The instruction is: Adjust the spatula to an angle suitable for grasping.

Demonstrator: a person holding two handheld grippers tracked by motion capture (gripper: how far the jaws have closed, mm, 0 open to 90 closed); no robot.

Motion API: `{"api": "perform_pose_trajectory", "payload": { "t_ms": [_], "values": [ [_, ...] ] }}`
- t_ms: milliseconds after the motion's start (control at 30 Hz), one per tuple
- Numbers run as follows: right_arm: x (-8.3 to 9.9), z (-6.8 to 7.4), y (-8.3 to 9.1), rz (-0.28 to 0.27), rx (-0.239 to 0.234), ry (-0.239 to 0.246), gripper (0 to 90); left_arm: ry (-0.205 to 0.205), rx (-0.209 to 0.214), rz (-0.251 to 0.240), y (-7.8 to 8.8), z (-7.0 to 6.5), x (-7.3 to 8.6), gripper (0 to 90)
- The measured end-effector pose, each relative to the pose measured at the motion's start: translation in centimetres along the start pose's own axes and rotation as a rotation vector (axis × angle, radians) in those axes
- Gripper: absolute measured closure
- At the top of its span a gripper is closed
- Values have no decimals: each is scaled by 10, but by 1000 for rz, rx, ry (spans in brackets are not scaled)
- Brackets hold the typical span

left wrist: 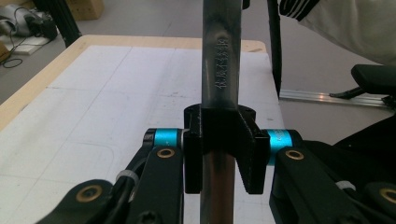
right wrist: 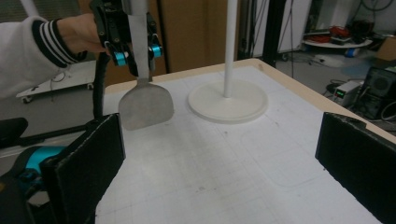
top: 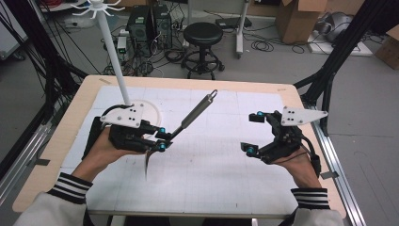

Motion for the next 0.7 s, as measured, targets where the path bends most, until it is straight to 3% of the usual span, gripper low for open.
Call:
{"api": "perform_pose_trajectory", "payload": {
  "t_ms": [433, 500, 600, 633, 700],
  "values": [
    [-31, 5, -23, 69, -100, 51, 4, -9, 18, -11, -3, -2, 0, 746],
    [-34, 9, -26, 88, -128, 37, 4, -12, 22, -8, -3, -2, 1, 746],
    [-42, 9, -32, 92, -134, 71, 4, -7, 24, -9, -4, -2, 1, 746],
    [-44, 12, -33, 108, -147, 51, 4, -12, 24, -6, -5, -2, 1, 746],
    [-50, 13, -36, 109, -157, 55, 4, -14, 23, -9, -5, -3, 1, 746]
  ]
}}
Point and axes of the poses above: each handheld gripper's, and its own axes: y roughly backward along the jaws, x roughly out of its underside, z roughly to its left, the point moved 5 cm from there along -y, roughly forward along the jaws
